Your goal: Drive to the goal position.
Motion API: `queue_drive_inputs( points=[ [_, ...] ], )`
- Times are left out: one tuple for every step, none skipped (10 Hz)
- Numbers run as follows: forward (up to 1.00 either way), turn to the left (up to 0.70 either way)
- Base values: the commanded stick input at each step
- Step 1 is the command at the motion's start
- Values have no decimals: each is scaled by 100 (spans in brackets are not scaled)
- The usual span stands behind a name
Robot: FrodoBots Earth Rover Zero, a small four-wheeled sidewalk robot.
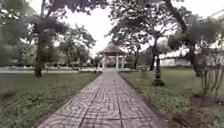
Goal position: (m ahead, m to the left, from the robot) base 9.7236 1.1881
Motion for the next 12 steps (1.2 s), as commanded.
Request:
queue_drive_inputs(
  points=[
    [100,0],
    [100,0],
    [100,0],
    [100,0],
    [100,0],
    [100,0],
    [100,0],
    [100,0],
    [100,0],
    [100,0],
    [100,0],
    [100,0]
  ],
)
